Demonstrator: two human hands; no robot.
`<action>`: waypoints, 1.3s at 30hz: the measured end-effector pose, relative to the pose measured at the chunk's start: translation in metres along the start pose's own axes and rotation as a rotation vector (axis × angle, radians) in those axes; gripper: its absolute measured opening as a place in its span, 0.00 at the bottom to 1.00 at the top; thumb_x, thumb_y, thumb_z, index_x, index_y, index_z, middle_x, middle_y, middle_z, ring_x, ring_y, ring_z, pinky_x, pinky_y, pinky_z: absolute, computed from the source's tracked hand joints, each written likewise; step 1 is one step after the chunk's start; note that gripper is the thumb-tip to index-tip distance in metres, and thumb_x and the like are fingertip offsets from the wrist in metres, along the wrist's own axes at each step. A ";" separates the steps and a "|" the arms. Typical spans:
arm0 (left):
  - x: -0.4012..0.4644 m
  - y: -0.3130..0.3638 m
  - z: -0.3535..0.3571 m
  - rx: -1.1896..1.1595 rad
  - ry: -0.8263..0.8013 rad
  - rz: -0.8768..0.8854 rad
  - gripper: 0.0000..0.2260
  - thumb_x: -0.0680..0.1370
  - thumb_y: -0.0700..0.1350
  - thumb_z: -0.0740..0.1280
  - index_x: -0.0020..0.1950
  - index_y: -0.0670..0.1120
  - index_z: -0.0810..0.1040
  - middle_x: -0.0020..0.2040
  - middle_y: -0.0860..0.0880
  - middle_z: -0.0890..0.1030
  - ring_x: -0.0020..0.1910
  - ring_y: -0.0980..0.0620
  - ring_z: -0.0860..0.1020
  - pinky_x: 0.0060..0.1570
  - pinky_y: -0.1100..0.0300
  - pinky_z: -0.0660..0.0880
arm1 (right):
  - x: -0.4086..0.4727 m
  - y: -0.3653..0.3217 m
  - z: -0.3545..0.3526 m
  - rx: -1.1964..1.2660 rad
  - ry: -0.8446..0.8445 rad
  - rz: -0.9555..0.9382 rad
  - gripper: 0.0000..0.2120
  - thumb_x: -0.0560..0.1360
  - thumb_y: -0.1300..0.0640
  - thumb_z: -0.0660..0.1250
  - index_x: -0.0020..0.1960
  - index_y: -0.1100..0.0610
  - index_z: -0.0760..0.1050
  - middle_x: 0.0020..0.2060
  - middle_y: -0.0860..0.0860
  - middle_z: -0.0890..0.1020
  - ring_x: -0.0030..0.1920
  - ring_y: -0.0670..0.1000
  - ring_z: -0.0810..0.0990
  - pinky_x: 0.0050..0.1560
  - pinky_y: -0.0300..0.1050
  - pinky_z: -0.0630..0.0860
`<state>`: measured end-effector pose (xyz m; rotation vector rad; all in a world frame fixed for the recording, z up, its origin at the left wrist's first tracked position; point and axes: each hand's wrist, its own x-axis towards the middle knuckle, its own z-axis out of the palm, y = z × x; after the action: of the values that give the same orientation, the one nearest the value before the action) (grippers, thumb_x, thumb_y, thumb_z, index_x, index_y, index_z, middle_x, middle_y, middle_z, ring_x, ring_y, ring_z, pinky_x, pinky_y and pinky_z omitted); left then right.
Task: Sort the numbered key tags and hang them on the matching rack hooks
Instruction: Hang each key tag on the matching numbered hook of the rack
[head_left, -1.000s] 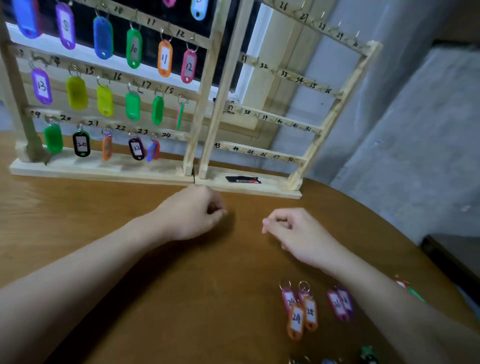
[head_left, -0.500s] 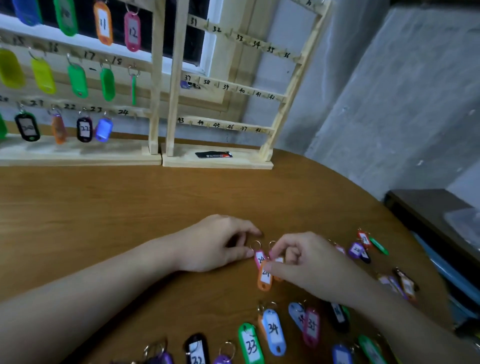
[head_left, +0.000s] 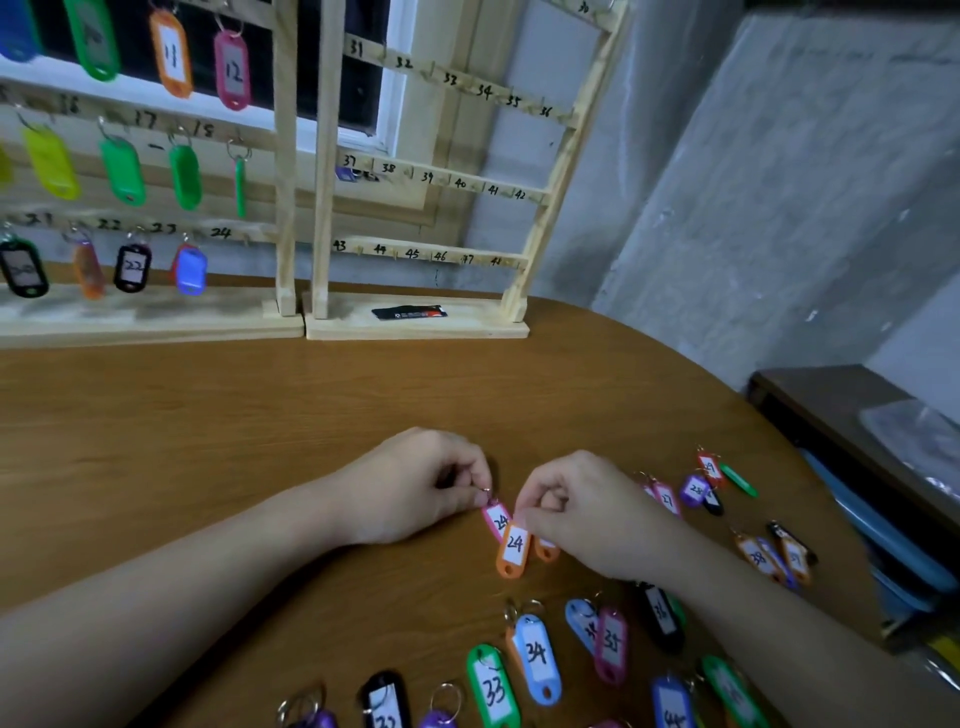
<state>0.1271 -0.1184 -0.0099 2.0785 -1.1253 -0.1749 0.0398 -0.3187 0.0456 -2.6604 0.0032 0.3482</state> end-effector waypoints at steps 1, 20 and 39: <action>0.000 0.000 0.000 -0.010 0.004 0.002 0.02 0.78 0.46 0.72 0.47 0.54 0.82 0.41 0.56 0.79 0.42 0.58 0.76 0.44 0.64 0.71 | 0.001 0.000 -0.001 0.014 -0.005 0.000 0.05 0.79 0.52 0.69 0.45 0.46 0.81 0.31 0.50 0.82 0.31 0.43 0.75 0.37 0.43 0.76; -0.014 -0.031 -0.078 -0.198 0.304 -0.207 0.08 0.82 0.44 0.67 0.44 0.47 0.83 0.37 0.55 0.84 0.35 0.61 0.76 0.41 0.68 0.72 | 0.058 -0.050 -0.006 0.497 0.138 -0.259 0.05 0.81 0.58 0.68 0.50 0.55 0.83 0.30 0.45 0.79 0.28 0.40 0.73 0.32 0.32 0.68; -0.059 -0.101 -0.136 -0.062 0.998 -0.382 0.10 0.83 0.46 0.65 0.44 0.47 0.81 0.36 0.52 0.80 0.37 0.56 0.76 0.44 0.55 0.75 | 0.205 -0.187 0.020 0.833 0.137 -0.312 0.05 0.81 0.58 0.69 0.52 0.55 0.83 0.36 0.49 0.78 0.32 0.47 0.72 0.28 0.37 0.68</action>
<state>0.2187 0.0358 0.0056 1.8987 -0.1177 0.5836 0.2443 -0.1310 0.0598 -1.8137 -0.1814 0.0347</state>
